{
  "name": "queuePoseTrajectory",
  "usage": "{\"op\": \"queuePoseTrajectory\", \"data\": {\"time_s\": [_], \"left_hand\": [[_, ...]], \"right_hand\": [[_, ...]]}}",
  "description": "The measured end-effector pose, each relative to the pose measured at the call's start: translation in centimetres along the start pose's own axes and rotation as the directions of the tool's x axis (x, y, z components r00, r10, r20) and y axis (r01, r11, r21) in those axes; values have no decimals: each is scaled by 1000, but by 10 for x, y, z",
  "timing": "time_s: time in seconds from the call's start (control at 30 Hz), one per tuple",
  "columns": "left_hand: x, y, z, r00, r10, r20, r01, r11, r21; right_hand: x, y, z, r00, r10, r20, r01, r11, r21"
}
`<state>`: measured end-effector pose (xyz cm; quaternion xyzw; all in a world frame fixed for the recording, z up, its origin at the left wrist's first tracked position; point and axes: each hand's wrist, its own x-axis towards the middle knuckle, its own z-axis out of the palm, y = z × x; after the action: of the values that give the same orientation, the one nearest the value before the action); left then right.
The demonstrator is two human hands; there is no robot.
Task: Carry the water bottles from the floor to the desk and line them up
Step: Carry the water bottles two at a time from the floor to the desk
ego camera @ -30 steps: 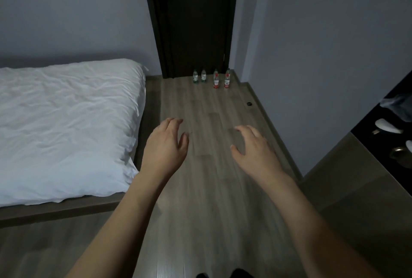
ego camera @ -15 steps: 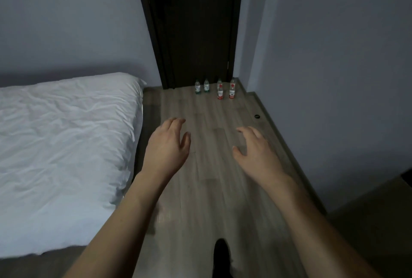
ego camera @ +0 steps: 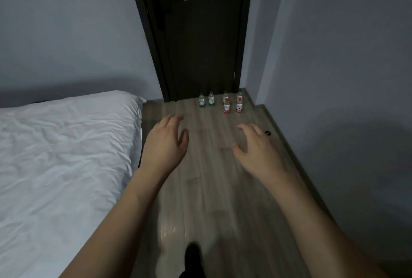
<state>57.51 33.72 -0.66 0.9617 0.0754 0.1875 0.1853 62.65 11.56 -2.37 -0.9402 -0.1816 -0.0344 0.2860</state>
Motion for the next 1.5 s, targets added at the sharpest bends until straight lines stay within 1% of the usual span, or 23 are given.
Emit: {"op": "queuePoseTrajectory", "data": {"time_s": [0.13, 0.2, 0.3, 0.43, 0.63, 0.77, 0.97, 1.1, 1.17, 1.37, 1.5], "left_hand": [[68, -33, 25, 999, 20, 35, -20, 1000, -12], [105, -50, 33, 998, 44, 35, -43, 999, -15], [167, -75, 33, 997, 79, 24, -78, 997, -19], [240, -106, 30, 996, 92, 9, -92, 995, -40], [306, -123, 51, 991, 124, 52, -120, 990, -73], [348, -130, 73, 990, 123, 72, -118, 990, -79], [418, -130, 116, 986, 123, 111, -115, 991, -75], [487, -125, 148, 988, 102, 113, -96, 994, -57], [524, -112, 165, 986, 123, 113, -118, 992, -48], [621, -71, 212, 975, 178, 132, -174, 984, -43], [665, -63, 245, 966, 166, 197, -163, 986, -32]], "right_hand": [[65, 0, 22, 1000, 21, -13, -21, 998, -54], [99, -5, 34, 999, 41, -18, -41, 998, -46], [158, -20, 43, 998, 53, -21, -55, 997, -52], [227, -43, 52, 996, 78, -38, -80, 996, -39], [297, -39, 56, 991, 132, -38, -133, 991, -32], [341, -30, 60, 989, 142, -45, -143, 989, -35], [412, 5, 69, 988, 153, -24, -153, 988, -17], [475, 38, 69, 988, 148, -36, -147, 989, 14], [508, 61, 64, 987, 156, -50, -155, 988, 21], [594, 121, 48, 974, 222, -45, -220, 975, 42], [639, 152, 48, 961, 273, -38, -271, 961, 56]]}}
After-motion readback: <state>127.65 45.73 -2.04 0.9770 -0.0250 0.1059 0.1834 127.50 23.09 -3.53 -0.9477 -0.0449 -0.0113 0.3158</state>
